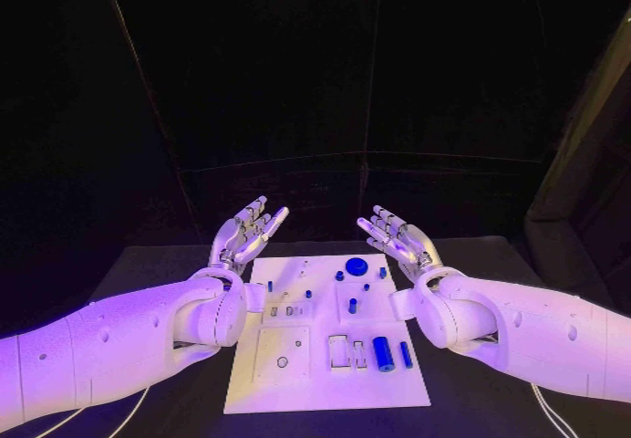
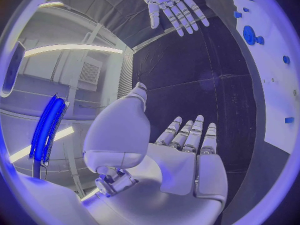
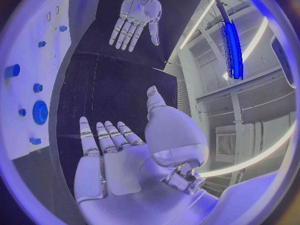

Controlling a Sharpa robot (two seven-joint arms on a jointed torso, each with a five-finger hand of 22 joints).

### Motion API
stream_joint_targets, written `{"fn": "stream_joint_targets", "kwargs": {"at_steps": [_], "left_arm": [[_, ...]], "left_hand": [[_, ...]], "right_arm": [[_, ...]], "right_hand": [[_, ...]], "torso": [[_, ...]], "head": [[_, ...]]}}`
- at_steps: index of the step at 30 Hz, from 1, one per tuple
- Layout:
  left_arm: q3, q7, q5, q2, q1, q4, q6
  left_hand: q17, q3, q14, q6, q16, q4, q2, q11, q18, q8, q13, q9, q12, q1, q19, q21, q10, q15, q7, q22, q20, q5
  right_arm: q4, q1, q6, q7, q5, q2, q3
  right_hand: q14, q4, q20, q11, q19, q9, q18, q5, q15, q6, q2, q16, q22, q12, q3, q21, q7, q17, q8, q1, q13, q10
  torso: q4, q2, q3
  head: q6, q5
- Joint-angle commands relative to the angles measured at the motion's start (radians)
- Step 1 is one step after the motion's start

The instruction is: Assemble the parts on the task board

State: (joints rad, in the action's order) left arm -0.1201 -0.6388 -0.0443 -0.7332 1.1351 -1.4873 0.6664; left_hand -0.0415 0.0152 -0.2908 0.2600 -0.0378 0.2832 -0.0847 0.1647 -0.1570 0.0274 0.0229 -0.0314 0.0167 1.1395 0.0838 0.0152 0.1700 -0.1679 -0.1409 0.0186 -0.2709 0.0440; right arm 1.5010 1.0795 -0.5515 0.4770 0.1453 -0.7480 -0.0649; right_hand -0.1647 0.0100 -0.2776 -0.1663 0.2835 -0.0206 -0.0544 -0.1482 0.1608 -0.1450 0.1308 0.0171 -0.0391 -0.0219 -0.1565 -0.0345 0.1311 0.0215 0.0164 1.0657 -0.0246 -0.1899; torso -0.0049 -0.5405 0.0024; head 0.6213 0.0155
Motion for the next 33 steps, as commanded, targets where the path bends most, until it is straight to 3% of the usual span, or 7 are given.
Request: {"fn": "stream_joint_targets", "kwargs": {"at_steps": [1,8,12,16,23,28,33], "left_arm": [[0.000,-0.075,-0.010,0.001,0.002,0.001,-0.049],[0.001,-0.081,-0.045,-0.013,0.003,0.006,-0.060],[0.000,-0.083,-0.049,-0.023,0.004,0.004,-0.069],[0.000,-0.085,-0.037,-0.033,0.004,0.002,-0.096],[0.000,-0.087,-0.016,-0.056,0.005,-0.011,-0.138],[0.000,-0.083,-0.009,-0.078,0.005,-0.041,-0.154],[0.000,-0.075,-0.006,-0.118,0.006,-0.103,-0.196]], "left_hand": [[-0.003,0.002,-0.016,0.017,-0.004,0.011,0.000,0.013,-0.022,0.006,0.002,-0.002,0.008,0.038,0.003,0.006,0.005,-0.006,-0.069,0.002,-0.013,0.007],[-0.005,0.008,-0.029,0.024,-0.007,0.009,0.009,0.021,-0.020,0.007,0.003,-0.003,0.009,0.043,0.003,0.008,0.014,-0.012,-0.076,0.003,-0.016,0.007],[-0.007,0.011,-0.041,0.032,-0.010,0.009,0.015,0.027,-0.018,0.008,0.005,-0.004,0.011,0.047,0.003,0.008,0.026,-0.016,-0.082,0.003,-0.017,0.007],[-0.022,0.016,-0.132,0.074,-0.037,0.006,0.033,0.057,-0.007,0.016,0.012,-0.009,0.023,0.059,0.028,0.019,0.090,-0.035,-0.106,0.010,-0.020,0.005],[-0.049,0.004,-0.401,0.282,-0.102,-0.011,0.076,0.095,0.032,0.055,0.031,-0.028,0.067,0.089,0.192,0.092,0.360,-0.070,-0.141,0.046,-0.023,0.006],[-0.059,-0.010,-0.534,0.400,-0.140,-0.033,0.090,0.072,-0.001,0.074,0.044,-0.035,0.102,0.113,0.502,0.225,0.583,-0.036,-0.135,0.106,-0.020,0.007],[-0.060,-0.015,-0.646,0.562,-0.159,-0.074,0.115,0.045,-0.028,0.096,0.043,-0.043,0.109,0.156,0.629,0.271,0.705,-0.003,-0.110,0.113,-0.013,0.006]], "right_arm": [[-0.006,0.005,0.125,-0.011,0.094,0.003,-0.003],[-0.049,0.007,0.151,-0.010,0.156,-0.019,-0.004],[-0.066,0.017,0.144,0.002,0.199,-0.028,-0.003],[-0.080,0.031,0.149,-0.005,0.275,-0.038,-0.003],[-0.100,0.063,0.164,-0.048,0.472,-0.054,0.001],[-0.125,0.080,0.170,-0.082,0.640,-0.049,0.015],[-0.157,0.114,0.186,-0.155,0.845,-0.033,0.022]], "right_hand": [[-0.022,-0.017,-0.016,-0.007,0.012,-0.003,-0.013,-0.009,0.012,-0.025,0.010,0.008,-0.004,-0.006,-0.012,-0.011,0.078,0.004,0.007,0.064,-0.004,-0.028],[-0.136,-0.082,-0.016,-0.055,0.079,-0.009,-0.013,-0.036,0.048,-0.089,0.024,0.025,-0.016,-0.014,0.005,-0.034,0.127,0.014,0.014,0.137,-0.010,-0.112],[-0.377,-0.144,-0.009,-0.091,0.272,-0.026,-0.057,-0.015,0.077,-0.237,0.024,0.082,-0.049,-0.052,0.025,-0.102,0.154,0.035,0.040,0.207,-0.029,-0.329],[-0.480,-0.170,-0.013,-0.086,0.346,-0.030,-0.076,-0.003,0.068,-0.311,0.020,0.098,-0.060,-0.068,0.033,-0.132,0.150,0.037,0.050,0.232,-0.033,-0.448],[-0.794,-0.247,0.002,-0.033,0.524,-0.055,-0.132,-0.009,0.003,-0.655,0.012,0.150,-0.078,-0.114,0.057,-0.215,0.118,0.047,0.105,0.300,-0.042,-0.742],[-0.925,-0.286,0.046,-0.003,0.631,-0.052,-0.131,-0.045,-0.040,-0.774,0.027,0.162,-0.083,-0.114,0.072,-0.257,0.098,0.045,0.111,0.303,-0.038,-0.852],[-1.056,-0.301,0.098,0.035,0.730,-0.048,-0.131,-0.060,-0.089,-0.839,0.031,0.182,-0.102,-0.106,0.089,-0.314,0.069,0.053,0.109,0.319,-0.039,-0.953]], "torso": [[-0.0001,0.000,0.0000],[-0.0046,-0.012,0.0002],[-0.0074,-0.015,0.0010],[-0.0077,-0.020,0.0017],[-0.0030,-0.038,0.0018],[0.0025,-0.058,0.0001],[0.0138,-0.085,-0.0022]], "head": [[0.000,0.000],[-0.005,-0.005],[-0.006,-0.006],[-0.009,-0.005],[-0.010,-0.003],[-0.012,-0.003],[-0.010,0.004]]}}
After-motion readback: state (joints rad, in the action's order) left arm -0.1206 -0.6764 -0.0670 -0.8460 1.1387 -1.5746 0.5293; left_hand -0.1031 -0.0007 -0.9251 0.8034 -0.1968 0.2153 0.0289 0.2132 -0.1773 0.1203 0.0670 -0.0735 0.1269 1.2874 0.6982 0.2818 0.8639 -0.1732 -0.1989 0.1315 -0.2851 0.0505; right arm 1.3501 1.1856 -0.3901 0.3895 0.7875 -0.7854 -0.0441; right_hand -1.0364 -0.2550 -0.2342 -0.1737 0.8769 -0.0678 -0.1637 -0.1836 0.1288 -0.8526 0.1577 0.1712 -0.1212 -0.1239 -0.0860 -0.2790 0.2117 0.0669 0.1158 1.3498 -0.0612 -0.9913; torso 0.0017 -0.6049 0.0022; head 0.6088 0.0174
